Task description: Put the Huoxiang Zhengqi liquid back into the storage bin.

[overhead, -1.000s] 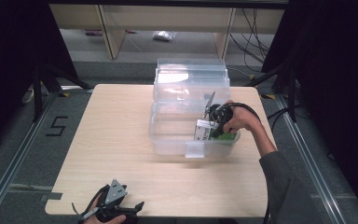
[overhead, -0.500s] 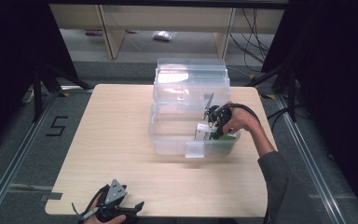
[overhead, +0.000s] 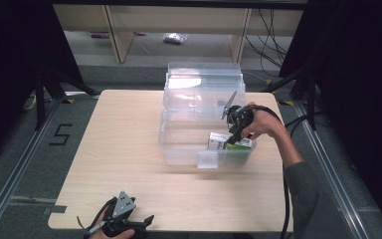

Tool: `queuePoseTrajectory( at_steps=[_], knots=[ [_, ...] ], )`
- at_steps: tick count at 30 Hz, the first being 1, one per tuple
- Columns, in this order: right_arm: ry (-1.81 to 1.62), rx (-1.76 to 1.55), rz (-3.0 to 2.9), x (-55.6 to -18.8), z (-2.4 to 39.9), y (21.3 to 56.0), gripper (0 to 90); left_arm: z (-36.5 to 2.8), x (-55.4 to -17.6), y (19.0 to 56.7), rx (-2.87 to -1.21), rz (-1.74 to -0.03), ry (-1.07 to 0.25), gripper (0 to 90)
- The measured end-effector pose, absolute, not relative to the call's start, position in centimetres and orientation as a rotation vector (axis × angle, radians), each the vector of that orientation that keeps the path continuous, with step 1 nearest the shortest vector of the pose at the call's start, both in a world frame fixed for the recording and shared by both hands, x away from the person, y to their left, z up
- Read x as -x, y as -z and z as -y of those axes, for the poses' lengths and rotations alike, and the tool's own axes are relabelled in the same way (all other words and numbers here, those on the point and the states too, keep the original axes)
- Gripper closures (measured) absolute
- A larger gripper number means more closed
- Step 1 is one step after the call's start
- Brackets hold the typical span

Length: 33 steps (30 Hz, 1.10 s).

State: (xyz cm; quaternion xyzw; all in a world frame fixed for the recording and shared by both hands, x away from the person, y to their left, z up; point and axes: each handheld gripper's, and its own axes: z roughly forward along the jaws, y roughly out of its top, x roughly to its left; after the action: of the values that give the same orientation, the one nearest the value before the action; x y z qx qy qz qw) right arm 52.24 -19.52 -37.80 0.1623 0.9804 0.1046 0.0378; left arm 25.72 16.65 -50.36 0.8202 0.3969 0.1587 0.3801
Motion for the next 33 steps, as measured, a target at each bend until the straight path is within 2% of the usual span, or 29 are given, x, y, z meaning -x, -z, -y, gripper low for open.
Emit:
queuePoseTrajectory(
  at_steps=[7, 11, 33],
  knots=[
    [-0.447, -0.580, -2.919, -51.6, 20.3, 36.0, 40.4, -16.4, -25.6, 50.4, -2.065, -1.027, -0.391, 15.0],
    [-0.495, -0.653, -2.847, -51.0, 20.6, 35.3, 37.7, -16.5, -25.6, 50.3, -2.077, -1.018, -0.397, 15.0],
    [-0.619, -0.744, -2.722, -47.4, 21.4, 33.8, 29.4, -16.5, -25.6, 50.3, -2.070, -1.030, -0.396, 15.0]
  ],
)
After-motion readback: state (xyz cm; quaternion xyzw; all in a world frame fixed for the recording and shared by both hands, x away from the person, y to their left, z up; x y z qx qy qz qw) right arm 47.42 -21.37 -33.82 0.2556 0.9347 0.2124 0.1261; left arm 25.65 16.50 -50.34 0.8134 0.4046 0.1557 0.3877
